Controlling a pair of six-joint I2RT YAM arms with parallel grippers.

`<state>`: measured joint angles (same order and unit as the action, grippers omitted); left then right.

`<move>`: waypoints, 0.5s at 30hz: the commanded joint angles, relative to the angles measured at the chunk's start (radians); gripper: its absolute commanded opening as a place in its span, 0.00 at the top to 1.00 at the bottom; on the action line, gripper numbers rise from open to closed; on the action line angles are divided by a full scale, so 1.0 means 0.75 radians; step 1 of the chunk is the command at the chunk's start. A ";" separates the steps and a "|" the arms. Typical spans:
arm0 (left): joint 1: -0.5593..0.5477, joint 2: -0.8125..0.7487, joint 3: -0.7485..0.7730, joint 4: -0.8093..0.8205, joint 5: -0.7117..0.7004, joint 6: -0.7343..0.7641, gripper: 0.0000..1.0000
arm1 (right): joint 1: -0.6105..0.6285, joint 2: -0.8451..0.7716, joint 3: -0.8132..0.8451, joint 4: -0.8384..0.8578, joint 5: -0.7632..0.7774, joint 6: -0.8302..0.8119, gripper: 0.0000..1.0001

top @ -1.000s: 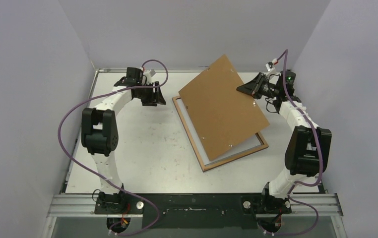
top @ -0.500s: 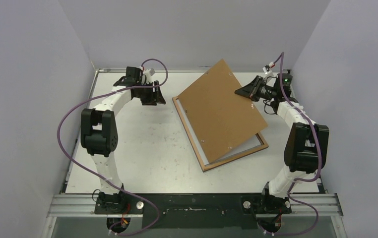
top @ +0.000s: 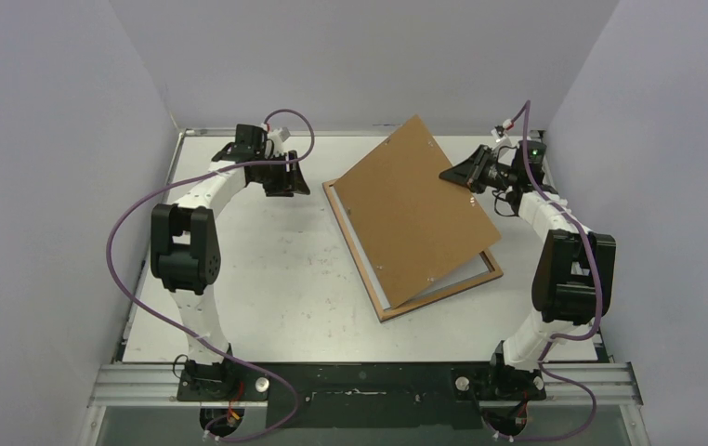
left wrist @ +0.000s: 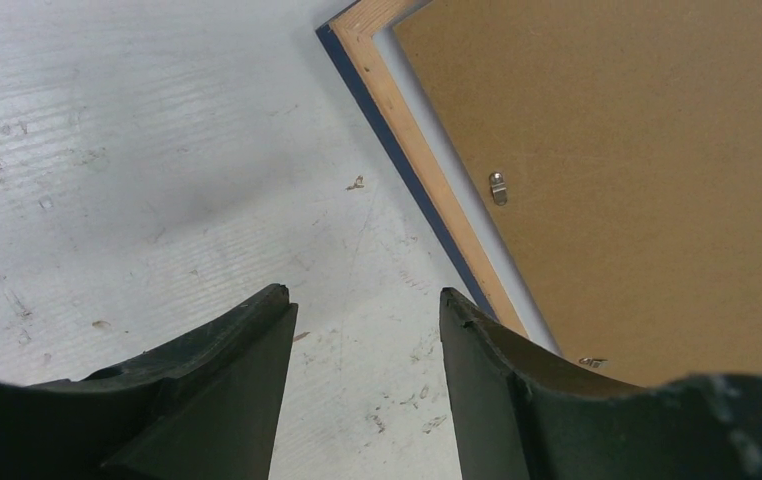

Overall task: Put the photo into the frame
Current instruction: Place the photo frame item in the photo frame.

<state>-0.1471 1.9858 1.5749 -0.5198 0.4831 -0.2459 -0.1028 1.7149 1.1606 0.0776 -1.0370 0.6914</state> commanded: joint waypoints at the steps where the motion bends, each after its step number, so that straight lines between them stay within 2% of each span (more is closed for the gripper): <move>1: 0.007 -0.077 0.006 0.032 0.001 0.025 0.47 | 0.012 -0.019 -0.003 0.066 -0.043 0.005 0.95; 15: 0.005 -0.086 -0.015 0.048 -0.002 0.027 0.48 | 0.032 -0.015 -0.030 0.084 -0.019 0.018 0.95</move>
<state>-0.1471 1.9793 1.5715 -0.5190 0.4824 -0.2459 -0.0891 1.7149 1.1286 0.0711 -1.0290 0.6865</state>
